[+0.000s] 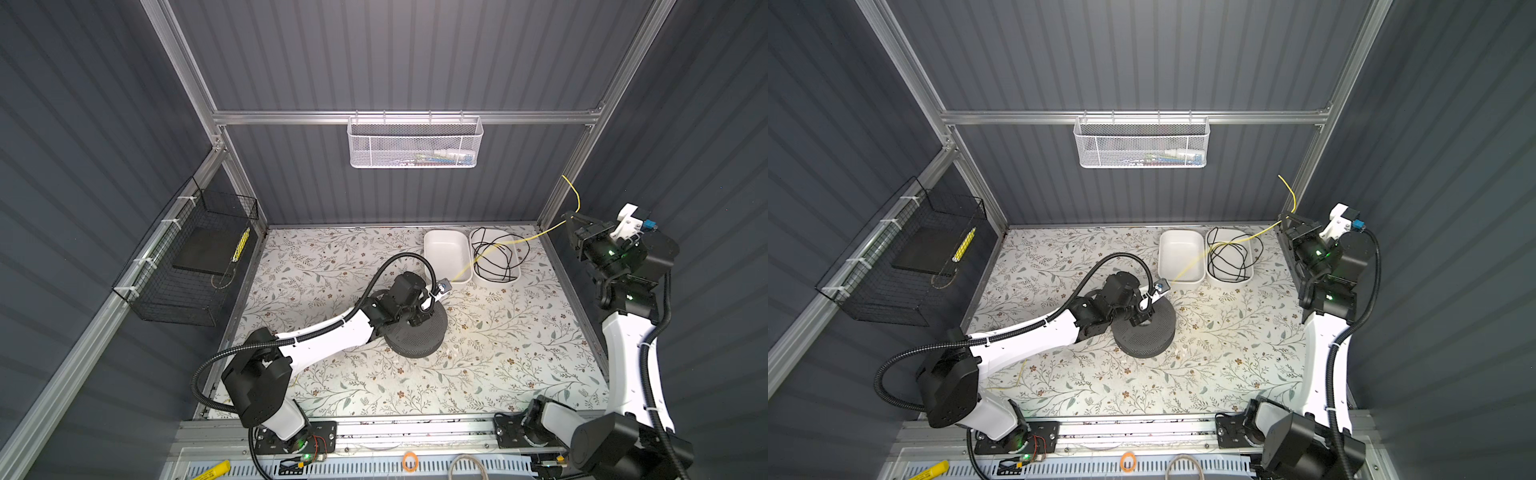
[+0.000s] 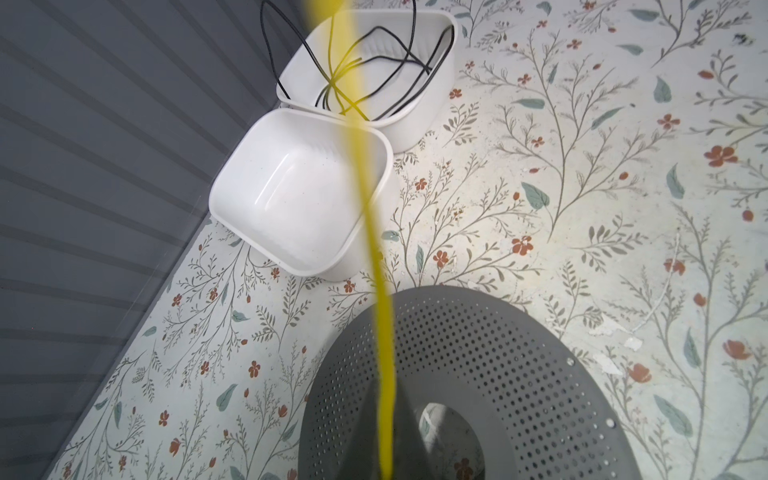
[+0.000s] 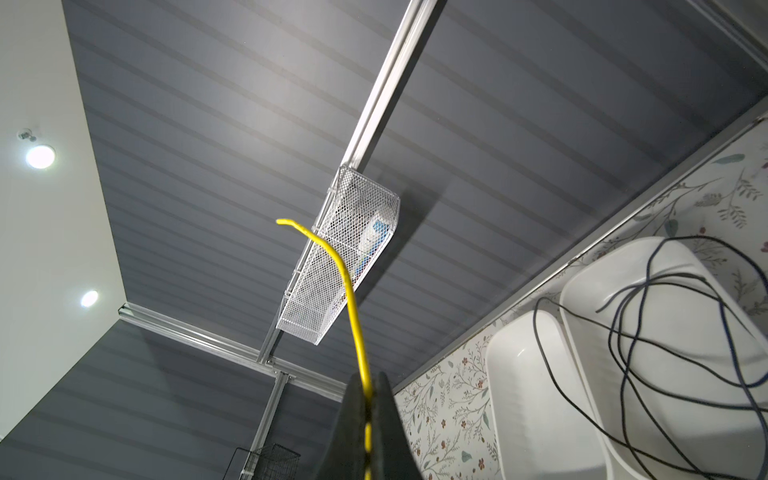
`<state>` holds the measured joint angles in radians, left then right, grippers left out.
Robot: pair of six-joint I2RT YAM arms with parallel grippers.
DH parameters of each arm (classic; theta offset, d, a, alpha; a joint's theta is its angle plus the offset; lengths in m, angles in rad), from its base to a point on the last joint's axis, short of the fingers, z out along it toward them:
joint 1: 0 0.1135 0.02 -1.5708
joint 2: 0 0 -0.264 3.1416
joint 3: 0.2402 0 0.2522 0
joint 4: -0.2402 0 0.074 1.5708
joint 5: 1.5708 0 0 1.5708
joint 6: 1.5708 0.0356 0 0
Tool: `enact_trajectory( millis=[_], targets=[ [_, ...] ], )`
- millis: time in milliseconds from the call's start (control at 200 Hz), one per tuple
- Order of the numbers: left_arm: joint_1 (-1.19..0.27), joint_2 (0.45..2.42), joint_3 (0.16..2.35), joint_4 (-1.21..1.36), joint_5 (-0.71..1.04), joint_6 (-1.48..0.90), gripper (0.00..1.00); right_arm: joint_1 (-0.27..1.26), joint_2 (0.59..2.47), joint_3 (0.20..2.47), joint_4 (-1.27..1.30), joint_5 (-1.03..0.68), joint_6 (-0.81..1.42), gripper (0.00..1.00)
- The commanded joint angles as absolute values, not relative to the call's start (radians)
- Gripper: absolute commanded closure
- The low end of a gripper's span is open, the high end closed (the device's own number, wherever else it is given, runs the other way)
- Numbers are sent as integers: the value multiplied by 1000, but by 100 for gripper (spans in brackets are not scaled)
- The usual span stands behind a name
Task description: Wrap the cables
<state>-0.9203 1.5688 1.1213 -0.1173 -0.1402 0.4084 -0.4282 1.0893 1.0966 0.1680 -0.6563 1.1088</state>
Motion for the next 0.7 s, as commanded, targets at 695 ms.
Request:
enact_trajectory(
  millis=[695],
  targets=[
    [-923, 1641, 1756, -313, 218, 412, 34, -248, 924, 1059, 12, -470, 805, 100]
  ],
)
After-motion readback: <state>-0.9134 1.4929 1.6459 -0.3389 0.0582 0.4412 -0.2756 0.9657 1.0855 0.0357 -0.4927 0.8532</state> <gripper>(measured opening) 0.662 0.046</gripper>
